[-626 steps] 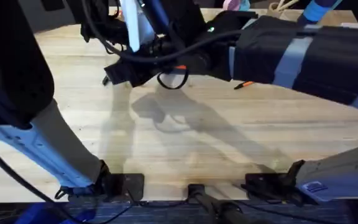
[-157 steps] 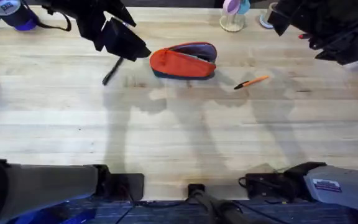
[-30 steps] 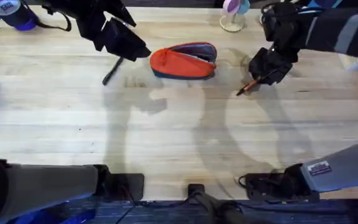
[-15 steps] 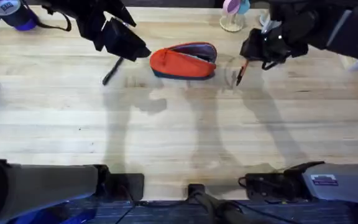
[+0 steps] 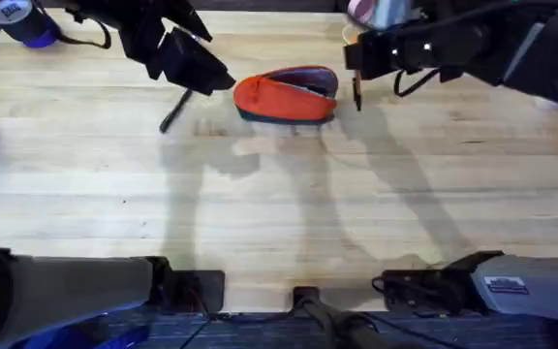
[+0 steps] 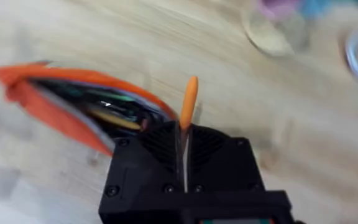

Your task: Unzip the bag, pick up the pens from the table one at a time and place them inside, then zip the bag closed.

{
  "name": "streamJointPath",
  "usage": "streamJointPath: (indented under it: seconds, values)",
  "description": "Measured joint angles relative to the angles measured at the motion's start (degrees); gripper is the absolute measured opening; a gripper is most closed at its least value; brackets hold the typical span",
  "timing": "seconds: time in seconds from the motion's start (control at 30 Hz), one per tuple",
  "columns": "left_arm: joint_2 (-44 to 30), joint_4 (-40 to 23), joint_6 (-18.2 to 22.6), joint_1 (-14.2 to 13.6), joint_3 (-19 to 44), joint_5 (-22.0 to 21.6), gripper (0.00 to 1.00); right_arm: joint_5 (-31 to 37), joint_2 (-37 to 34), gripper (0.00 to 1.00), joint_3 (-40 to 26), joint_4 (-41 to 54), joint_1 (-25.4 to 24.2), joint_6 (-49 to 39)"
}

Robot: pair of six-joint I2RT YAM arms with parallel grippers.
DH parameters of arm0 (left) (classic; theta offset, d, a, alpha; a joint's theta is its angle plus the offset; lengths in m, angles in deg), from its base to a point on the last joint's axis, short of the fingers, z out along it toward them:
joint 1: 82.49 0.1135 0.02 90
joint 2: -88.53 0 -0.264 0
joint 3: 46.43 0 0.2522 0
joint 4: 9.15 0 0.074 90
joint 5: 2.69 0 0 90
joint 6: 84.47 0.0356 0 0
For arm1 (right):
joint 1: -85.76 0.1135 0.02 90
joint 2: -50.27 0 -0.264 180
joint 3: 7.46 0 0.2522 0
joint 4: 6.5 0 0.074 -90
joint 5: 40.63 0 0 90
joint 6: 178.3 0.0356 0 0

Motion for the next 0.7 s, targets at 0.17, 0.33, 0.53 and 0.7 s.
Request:
streamJointPath:
  seconds: [0.17, 0.33, 0.53, 0.7]
  values:
    - [0.0, 0.02, 0.0, 0.0, 0.0, 0.0, 0.993, -3.6, 0.0, 0.031, 0.0, -2.96, 2.82, -14.85]
    - [0.0, 0.01, 0.0, 0.0, 0.0, 0.0, 0.993, -6.51, 0.0, 0.031, 0.0, -2.79, 4.98, -29.97]
    - [0.0, 0.0, 0.0, 0.0, 0.0, 0.0, 0.993, -8.16, -0.14, 0.031, 0.0, -2.98, 5.6, -45.36]
    - [0.0, 0.02, 0.0, 0.0, 0.0, 0.0, 0.993, -8.36, -2.48, 0.031, -0.07, -3.17, 5.6, -52.16]
